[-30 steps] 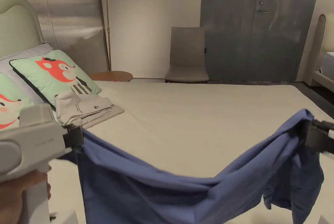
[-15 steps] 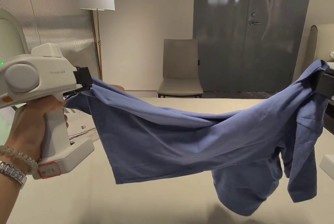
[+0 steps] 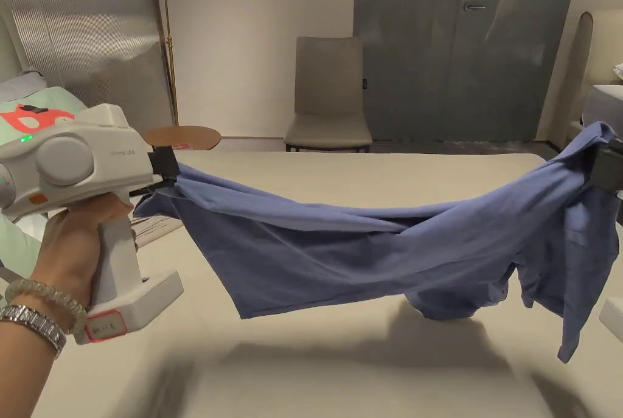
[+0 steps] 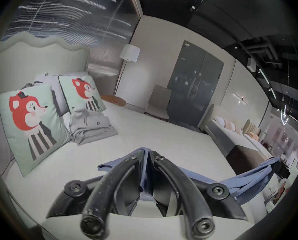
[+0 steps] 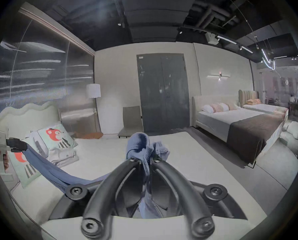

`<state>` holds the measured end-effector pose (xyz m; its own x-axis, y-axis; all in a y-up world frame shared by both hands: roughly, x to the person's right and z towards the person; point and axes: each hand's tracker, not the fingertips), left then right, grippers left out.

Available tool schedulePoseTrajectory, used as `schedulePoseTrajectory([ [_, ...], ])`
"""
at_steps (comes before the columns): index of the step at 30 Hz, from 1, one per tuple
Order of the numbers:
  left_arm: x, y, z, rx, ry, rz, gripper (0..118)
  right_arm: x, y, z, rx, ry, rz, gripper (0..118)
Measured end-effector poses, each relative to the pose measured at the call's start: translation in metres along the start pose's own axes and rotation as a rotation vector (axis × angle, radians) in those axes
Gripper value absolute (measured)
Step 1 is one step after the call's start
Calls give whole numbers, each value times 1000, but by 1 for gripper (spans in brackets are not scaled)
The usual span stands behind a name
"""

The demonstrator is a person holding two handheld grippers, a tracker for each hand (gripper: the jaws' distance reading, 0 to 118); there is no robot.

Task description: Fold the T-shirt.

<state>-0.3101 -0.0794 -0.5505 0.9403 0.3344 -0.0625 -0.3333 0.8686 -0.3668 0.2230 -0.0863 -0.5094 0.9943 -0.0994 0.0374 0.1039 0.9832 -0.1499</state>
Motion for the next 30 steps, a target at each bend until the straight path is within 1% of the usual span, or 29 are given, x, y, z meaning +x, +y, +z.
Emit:
schedulePoseTrajectory([
  [2, -6, -18, 8, -68, 36, -9, 4, 2, -17, 13, -26, 1, 10, 7],
  [6, -21, -61, 36, -112, 34, -23, 4, 5, -51, 49, -69, -1, 26, 7],
  [8, -29, -87, 56, -151, 44, -40, 4, 9, -71, 71, -105, 11, 24, 7],
  [10, -37, -115, 76, -169, 49, -45, 4, 11, -92, 96, -135, 2, 12, 7],
  [15, -66, -188, 115, -286, 83, 6, 4, 19, -151, 152, -275, 12, 5, 7],
  [20, -90, -251, 133, -385, 138, 34, 4, 32, -210, 187, -442, -17, -40, 7],
  [23, -100, -276, 136, -420, 161, 26, 4, 41, -243, 201, -530, -57, -66, 7],
  [25, -104, -288, 137, -450, 180, 10, 4, 47, -260, 207, -578, -87, -69, 7],
  [30, -117, -312, 133, -498, 210, 11, 4, 58, -300, 208, -685, -127, -61, 7],
])
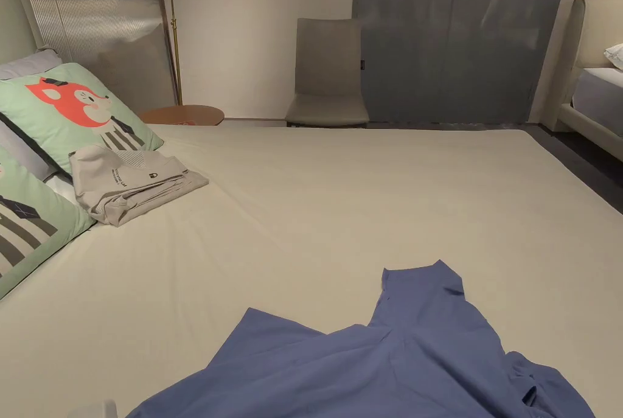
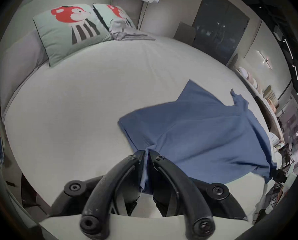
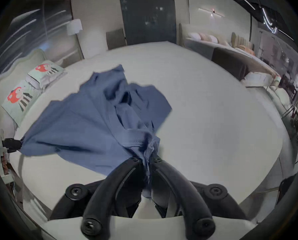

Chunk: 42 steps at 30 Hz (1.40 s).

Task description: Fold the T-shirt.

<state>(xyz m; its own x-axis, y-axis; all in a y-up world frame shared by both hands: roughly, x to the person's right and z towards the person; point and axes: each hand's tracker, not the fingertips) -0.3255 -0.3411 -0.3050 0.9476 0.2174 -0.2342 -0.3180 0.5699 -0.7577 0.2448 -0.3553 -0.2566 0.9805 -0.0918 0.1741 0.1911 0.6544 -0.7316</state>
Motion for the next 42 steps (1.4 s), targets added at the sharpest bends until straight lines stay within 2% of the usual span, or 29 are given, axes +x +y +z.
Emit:
schedulePoseTrajectory([
  [4, -4, -12, -9, -15, 11, 0, 4, 1, -8, -11, -11, -4, 5, 7],
  [8, -1, -14, -2, 10, 15, -1, 5, -4, -3, 0, 28, -10, 56, 9],
  [9, 1, -13, 2, 24, 20, -2, 11, -6, 0, 4, 47, -24, 63, 17],
  [11, 7, -8, 18, 85, 55, -21, 54, -9, 10, 17, 136, -44, 74, 68],
  [13, 15, -1, 38, 183, 58, -28, 96, -15, 22, 34, 263, -13, 75, 103],
  [14, 21, 6, 51, 240, 65, -36, 101, -21, 33, 44, 332, 4, 74, 104],
  [18, 47, 30, 100, 467, 61, -55, 100, -47, 75, 75, 545, 4, 76, 104],
  [19, 54, 37, 113, 531, 59, -53, 99, -55, 85, 84, 599, 10, 68, 103],
  [20, 60, 40, 127, 595, 61, -50, 92, -61, 95, 90, 647, 22, 62, 102],
  [21, 65, 42, 137, 648, 61, -46, 77, -67, 101, 96, 687, 34, 54, 99],
  [23, 74, 47, 155, 746, 71, -61, 27, -79, 112, 108, 773, 43, 45, 68],
  [24, 77, 48, 160, 767, 80, -74, 11, -83, 116, 111, 796, 51, 58, 47],
  [25, 80, 49, 165, 786, 87, -95, 3, -88, 120, 114, 812, 51, 75, 21],
  [26, 81, 50, 167, 795, 88, -104, 2, -93, 121, 115, 811, 40, 78, 10],
  [28, 82, 52, 170, 779, 80, -122, 1, -97, 125, 115, 816, 57, 82, 1],
  [33, 73, 65, 150, 655, 86, -107, 0, -106, 127, 107, 797, 93, 89, 1],
  [36, 55, 82, 115, 474, 97, -27, 1, -109, 127, 101, 775, 103, 96, 1],
  [38, 39, 92, 81, 323, 110, 16, 5, -110, 125, 96, 757, 101, 104, 1],
  [39, 33, 95, 65, 249, 116, 47, 21, -110, 124, 94, 750, 104, 106, 1],
  [40, 23, 97, 46, 169, 111, 84, 62, -110, 124, 93, 740, 108, 107, 1],
  [41, 14, 98, 25, 86, 97, 105, 90, -110, 123, 90, 731, 109, 108, 1],
  [42, 7, 96, 10, 37, 87, 126, 109, -111, 123, 87, 726, 107, 108, 1],
])
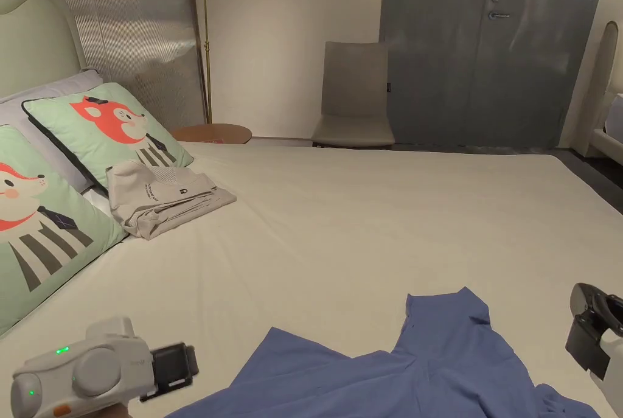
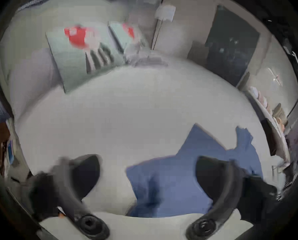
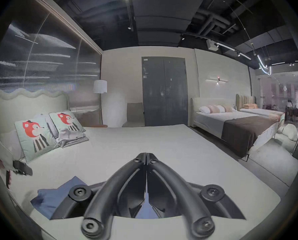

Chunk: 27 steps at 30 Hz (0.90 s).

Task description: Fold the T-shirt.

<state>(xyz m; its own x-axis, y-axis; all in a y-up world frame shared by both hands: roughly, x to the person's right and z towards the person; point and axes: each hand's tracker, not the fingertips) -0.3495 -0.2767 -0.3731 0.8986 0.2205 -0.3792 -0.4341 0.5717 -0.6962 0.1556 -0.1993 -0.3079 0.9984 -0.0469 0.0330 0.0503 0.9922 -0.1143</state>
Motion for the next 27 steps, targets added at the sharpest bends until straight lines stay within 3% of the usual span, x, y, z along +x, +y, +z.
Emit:
schedulePoseTrajectory([
  [5, -13, -15, -60, -129, 102, 75, 101, 2, -10, -10, -33, -2, -4, 1],
  [6, -15, -16, -67, -148, 100, 93, 91, 2, -11, -11, -40, -3, -4, 1],
  [7, -16, -18, -73, -164, 90, 109, 69, 2, -14, -13, -46, -4, -1, 1],
  [8, -16, -19, -75, -161, 93, 114, 59, 3, -16, -15, -55, -6, 6, 1],
  [10, -9, -21, -70, -123, 138, 71, 50, 5, -20, -19, -71, -7, 11, 1],
  [12, -2, -20, -64, -113, 128, 36, 8, 7, -24, -26, -86, -9, 9, 1],
  [18, 12, -16, -23, 12, 100, -1, 7, 15, -35, -72, -215, -12, -7, 2],
  [20, 15, -15, -5, 43, 78, 9, 7, 22, -44, -107, -318, -11, -36, 23],
  [21, 15, -15, 0, 62, 68, 3, 7, 25, -50, -125, -389, -9, -39, 43],
  [22, 17, -15, 5, 71, 68, -7, 7, 27, -58, -143, -443, -2, -53, 75],
  [23, 18, -16, 8, 59, 69, -9, 7, 30, -66, -161, -501, 7, -53, 94],
  [26, 15, -18, 10, 60, 64, -5, 7, 32, -96, -207, -667, -3, -60, 103],
  [27, 15, -18, 12, 59, 63, 1, 7, 32, -104, -216, -689, -11, -72, 101],
])
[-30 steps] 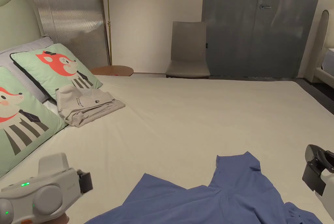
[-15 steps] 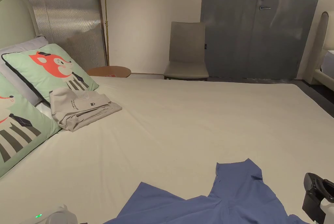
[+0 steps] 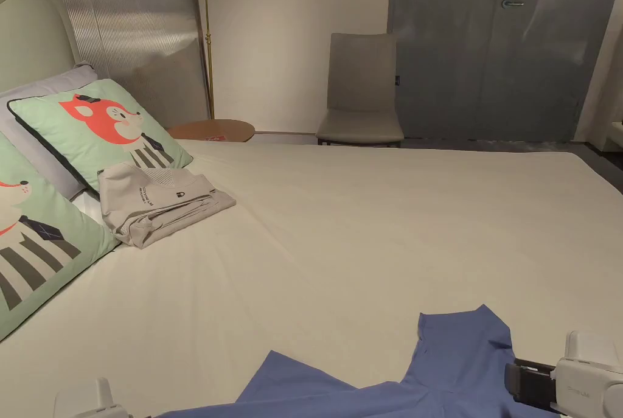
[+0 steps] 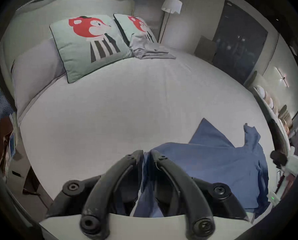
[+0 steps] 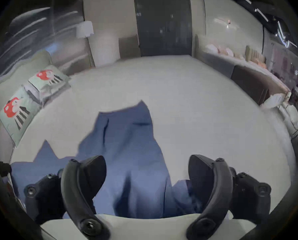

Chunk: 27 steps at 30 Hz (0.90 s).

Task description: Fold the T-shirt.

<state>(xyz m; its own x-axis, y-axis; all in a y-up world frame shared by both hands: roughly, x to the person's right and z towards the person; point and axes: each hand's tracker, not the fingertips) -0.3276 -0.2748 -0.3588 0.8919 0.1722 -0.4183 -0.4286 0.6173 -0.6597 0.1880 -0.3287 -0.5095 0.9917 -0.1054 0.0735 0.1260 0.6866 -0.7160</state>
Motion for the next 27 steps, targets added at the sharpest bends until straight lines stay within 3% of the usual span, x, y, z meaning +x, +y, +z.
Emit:
schedulePoseTrajectory([
  [4, 0, -1, 3, 7, 4, 7, 7, -2, -4, -41, -96, -45, 11, 97],
  [5, 1, -1, 4, 11, 5, 2, 7, -2, -4, -46, -109, -63, 14, 91],
  [6, 3, -1, 4, 13, 10, -7, 7, -1, -4, -49, -102, -61, 14, 78],
  [7, 4, -1, 6, 17, 13, -14, 7, -1, -6, -45, -96, -56, 13, 52],
  [9, 6, -2, 7, 26, 17, -23, 7, -1, -6, -38, -67, -21, 11, 11],
  [10, 7, -2, 5, 26, 21, -27, 7, -3, -7, -31, -28, 0, 19, 5],
  [12, 8, -3, 7, 29, 25, -28, 7, 0, -4, -12, 35, -8, 65, 5],
  [19, 13, -5, 47, 97, -54, -36, 7, 9, -8, 91, 298, 65, 59, 5],
  [27, 24, -2, 118, 360, -150, -63, 7, 7, -26, 232, 615, 44, 72, 5],
])
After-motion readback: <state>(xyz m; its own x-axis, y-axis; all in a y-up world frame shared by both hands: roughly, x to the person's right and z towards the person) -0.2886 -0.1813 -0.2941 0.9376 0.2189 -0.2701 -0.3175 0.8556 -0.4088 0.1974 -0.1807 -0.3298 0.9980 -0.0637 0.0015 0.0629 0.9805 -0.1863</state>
